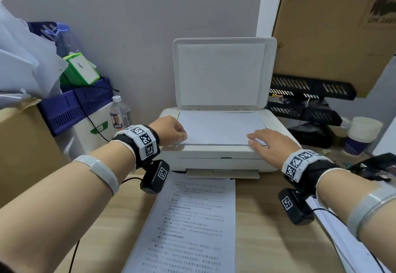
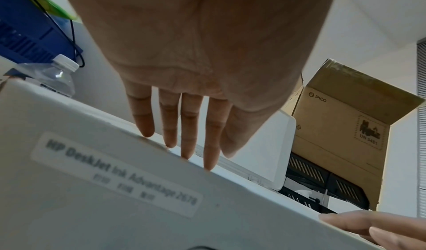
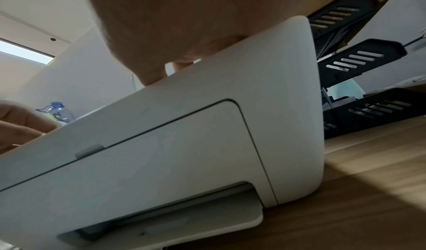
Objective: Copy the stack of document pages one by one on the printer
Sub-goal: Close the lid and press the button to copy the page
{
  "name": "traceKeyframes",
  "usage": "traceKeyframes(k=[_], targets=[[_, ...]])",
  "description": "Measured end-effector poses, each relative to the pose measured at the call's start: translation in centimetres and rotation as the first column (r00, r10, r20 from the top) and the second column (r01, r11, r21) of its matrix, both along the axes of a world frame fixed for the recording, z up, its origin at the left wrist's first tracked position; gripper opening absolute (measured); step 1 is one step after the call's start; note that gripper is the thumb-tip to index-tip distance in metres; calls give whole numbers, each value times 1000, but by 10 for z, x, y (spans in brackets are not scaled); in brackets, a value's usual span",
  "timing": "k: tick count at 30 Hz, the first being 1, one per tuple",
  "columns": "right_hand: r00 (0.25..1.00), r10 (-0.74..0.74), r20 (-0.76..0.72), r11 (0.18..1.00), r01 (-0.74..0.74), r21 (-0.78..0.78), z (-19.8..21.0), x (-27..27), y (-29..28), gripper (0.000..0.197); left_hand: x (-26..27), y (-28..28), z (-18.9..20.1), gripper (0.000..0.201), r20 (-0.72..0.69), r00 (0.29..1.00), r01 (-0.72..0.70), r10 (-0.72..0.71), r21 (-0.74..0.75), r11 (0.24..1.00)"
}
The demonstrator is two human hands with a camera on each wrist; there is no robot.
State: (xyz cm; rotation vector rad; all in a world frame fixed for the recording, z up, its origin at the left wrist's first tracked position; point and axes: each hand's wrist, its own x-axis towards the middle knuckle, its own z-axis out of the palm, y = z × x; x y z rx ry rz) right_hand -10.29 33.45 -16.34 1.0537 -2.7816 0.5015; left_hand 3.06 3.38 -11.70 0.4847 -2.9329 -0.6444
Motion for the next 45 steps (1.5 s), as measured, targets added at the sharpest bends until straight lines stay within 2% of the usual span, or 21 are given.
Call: traceKeyframes(k=[13, 17, 19, 20, 23, 26, 28, 30, 36, 42, 45], targets=[[1000, 4, 21, 1000, -4, -1, -1, 1, 0, 42, -3, -2, 1, 17, 20, 1000, -16, 16, -34, 999], [999, -3, 37, 1000, 3, 4, 6, 1, -3, 47, -7, -4, 12, 15, 3, 1000, -8, 8, -37, 999], [999, 5, 49, 1000, -3, -29, 17, 2, -8, 48, -16, -9, 22, 12, -113, 992, -55, 61, 56, 997], [998, 12, 56, 998, -9, -54, 24, 3, -13, 48, -21, -12, 28, 11, -182, 976, -86, 118, 172, 981], [998, 41, 42, 993, -36, -109, 54, 3, -34, 46, -42, -22, 51, 16, -255, 927, -96, 274, 546, 832], [997, 62, 41, 986, -55, -160, 89, 2, -63, 43, -68, -31, 71, 48, -267, 904, -57, 333, 698, 713], [997, 62, 37, 983, -55, -173, 109, 1, -80, 43, -82, -34, 82, 68, -276, 891, -36, 361, 749, 661], [998, 59, 20, 984, -54, -167, 124, -2, -93, 45, -95, -37, 88, 77, -285, 884, -13, 370, 776, 630], [998, 46, -43, 990, -52, -134, 143, -14, -108, 53, -115, -50, 94, 75, -343, 860, 63, 378, 807, 588], [973, 6, -230, 986, -45, -163, 144, -8, -112, 65, -104, -58, 94, 82, -419, 834, 91, 357, 744, 661], [967, 13, -256, 984, -58, -167, 143, -1, -113, 65, -99, -57, 101, 83, -403, 857, 131, 321, 773, 621]])
